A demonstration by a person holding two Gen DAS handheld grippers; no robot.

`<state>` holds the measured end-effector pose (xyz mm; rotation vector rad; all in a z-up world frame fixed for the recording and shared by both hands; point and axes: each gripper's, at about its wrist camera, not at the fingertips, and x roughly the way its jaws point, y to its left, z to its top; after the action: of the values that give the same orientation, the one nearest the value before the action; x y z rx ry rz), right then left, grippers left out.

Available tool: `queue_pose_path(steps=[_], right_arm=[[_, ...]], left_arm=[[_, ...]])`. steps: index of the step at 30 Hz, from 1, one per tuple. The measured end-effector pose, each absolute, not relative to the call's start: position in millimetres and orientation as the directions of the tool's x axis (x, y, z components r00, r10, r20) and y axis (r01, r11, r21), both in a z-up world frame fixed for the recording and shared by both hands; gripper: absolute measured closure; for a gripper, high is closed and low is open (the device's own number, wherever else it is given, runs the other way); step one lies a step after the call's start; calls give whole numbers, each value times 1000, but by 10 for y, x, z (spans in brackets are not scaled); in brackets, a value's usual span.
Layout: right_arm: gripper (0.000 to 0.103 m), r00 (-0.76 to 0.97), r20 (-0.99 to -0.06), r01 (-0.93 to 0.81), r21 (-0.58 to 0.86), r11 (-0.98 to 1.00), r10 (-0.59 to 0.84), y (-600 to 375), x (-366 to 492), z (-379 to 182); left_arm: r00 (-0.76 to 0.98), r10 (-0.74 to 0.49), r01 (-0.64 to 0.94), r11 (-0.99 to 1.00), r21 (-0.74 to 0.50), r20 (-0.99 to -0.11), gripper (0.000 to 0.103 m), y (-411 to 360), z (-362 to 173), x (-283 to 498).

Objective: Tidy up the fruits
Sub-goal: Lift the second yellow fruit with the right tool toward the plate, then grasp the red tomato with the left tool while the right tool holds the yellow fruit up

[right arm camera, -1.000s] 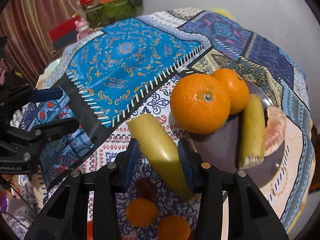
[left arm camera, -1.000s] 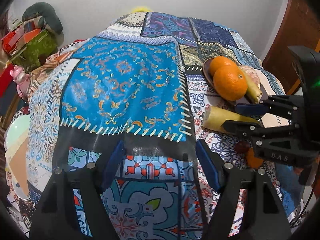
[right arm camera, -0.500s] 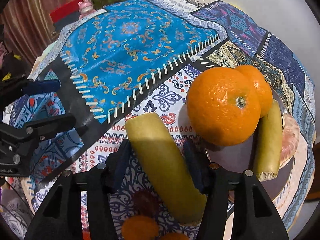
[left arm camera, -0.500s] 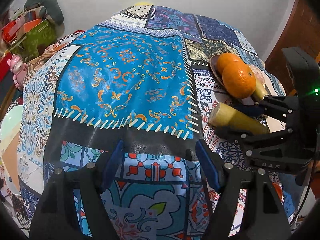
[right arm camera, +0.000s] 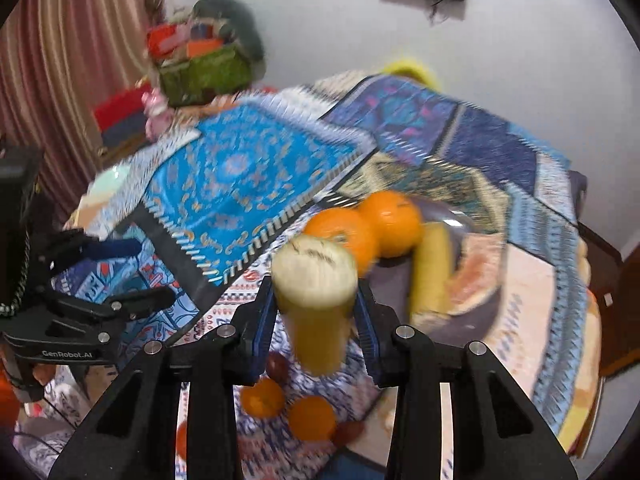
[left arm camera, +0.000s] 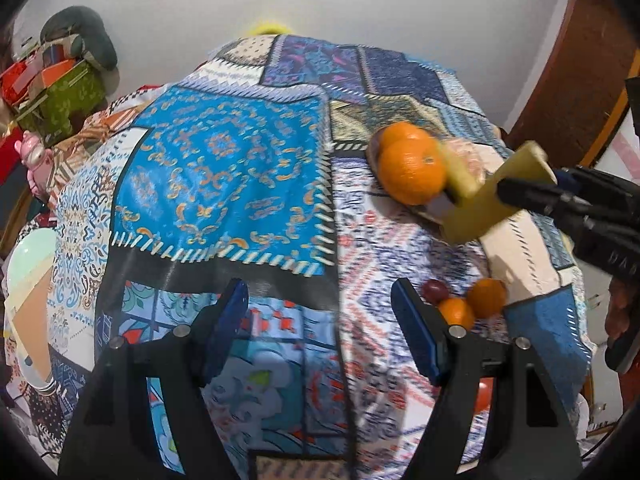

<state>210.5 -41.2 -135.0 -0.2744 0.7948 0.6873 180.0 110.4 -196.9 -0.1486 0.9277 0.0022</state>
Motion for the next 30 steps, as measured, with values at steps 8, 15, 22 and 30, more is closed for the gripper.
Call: queue_pose_path(steps=[8, 15, 22, 30], right_arm=[[69, 590, -666, -578, 46, 815, 456, -1046, 1897, -1039], [69, 601, -674, -535, 61, 843, 431, -1472, 1705, -1080], [69, 547, -728, -516, 96, 851, 413, -1675, 1565, -1413], [69, 506, -759, -511, 119, 852, 410, -1661, 1558, -1711]], left_arm=[[619, -83, -15, 993, -117, -781, 15, 666, -1761, 1601], [559, -119, 5, 990, -140, -820, 14, 382, -1908, 1520], [483, -145, 22, 988, -154, -863, 14, 209, -2169, 1437], [446, -161, 44, 986, -158, -880, 14, 70, -2343, 1426]])
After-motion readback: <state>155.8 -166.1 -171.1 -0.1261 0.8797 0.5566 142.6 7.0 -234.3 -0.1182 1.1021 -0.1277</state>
